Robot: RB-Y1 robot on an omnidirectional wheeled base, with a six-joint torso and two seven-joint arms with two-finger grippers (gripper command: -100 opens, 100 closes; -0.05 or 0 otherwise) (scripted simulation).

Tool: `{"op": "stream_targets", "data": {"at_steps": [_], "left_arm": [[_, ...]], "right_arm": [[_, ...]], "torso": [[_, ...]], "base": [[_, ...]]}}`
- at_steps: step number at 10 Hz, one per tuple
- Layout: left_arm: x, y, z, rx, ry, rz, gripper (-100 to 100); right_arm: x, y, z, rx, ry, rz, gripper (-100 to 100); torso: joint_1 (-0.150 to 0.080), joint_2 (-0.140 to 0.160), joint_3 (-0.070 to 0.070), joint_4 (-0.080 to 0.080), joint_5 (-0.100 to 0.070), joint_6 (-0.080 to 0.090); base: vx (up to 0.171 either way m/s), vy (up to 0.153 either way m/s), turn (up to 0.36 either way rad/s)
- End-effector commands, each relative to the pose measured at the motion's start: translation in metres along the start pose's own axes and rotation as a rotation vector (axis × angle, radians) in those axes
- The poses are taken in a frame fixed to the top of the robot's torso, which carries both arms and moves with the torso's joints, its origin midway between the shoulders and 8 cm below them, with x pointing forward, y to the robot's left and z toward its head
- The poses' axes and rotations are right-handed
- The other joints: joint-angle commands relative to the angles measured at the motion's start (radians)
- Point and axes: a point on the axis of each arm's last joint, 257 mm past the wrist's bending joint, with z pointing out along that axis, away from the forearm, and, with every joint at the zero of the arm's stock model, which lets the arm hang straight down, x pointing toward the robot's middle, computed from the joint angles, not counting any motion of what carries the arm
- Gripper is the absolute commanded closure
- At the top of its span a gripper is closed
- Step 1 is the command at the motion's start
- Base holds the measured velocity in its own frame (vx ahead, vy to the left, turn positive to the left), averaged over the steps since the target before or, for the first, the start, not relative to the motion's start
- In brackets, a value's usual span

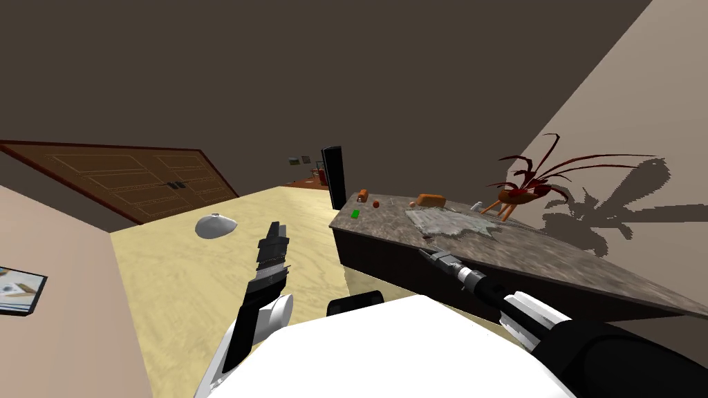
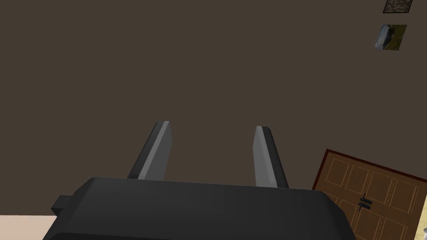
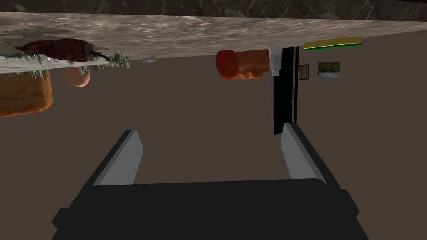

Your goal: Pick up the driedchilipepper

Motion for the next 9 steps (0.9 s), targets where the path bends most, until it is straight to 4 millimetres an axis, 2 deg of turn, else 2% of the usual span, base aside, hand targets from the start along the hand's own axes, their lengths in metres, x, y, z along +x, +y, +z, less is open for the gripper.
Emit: {"op": "stream_targets", "data": {"at_steps": [1, 3, 4, 8, 9], "left_arm": [[0.000, 0.000, 0.000, 0.000, 0.000, 0.000, 0], [0.000, 0.000, 0.000, 0.000, 0.000, 0.000, 0], [0.000, 0.000, 0.000, 0.000, 0.000, 0.000, 0], [0.000, 0.000, 0.000, 0.000, 0.000, 0.000, 0], [0.000, 0.000, 0.000, 0.000, 0.000, 0.000, 0]], "right_arm": [[0.004, -0.007, -0.005, 0.001, 0.028, -0.045, -100], [0.020, -0.031, -0.019, 0.010, 0.119, -0.174, -100], [0.016, -0.032, -0.018, 0.001, 0.125, -0.193, -100], [0.031, -0.059, -0.035, -0.015, 0.249, -0.368, -100], [0.028, -0.060, -0.034, -0.023, 0.253, -0.384, -100]], "torso": [[0.000, 0.000, 0.000, 0.000, 0.000, 0.000], [0.000, 0.000, 0.000, 0.000, 0.000, 0.000], [0.000, -0.001, 0.000, 0.000, 0.000, 0.000], [-0.001, 0.000, 0.000, 0.000, 0.000, 0.000], [-0.002, -0.001, -0.001, 0.000, -0.001, 0.000]], "base": [[0.015, 0.008, 0.077], [0.025, 0.010, 0.161], [0.026, -0.002, 0.055], [0.023, -0.013, 0.104], [0.024, -0.028, 0.059]]}}
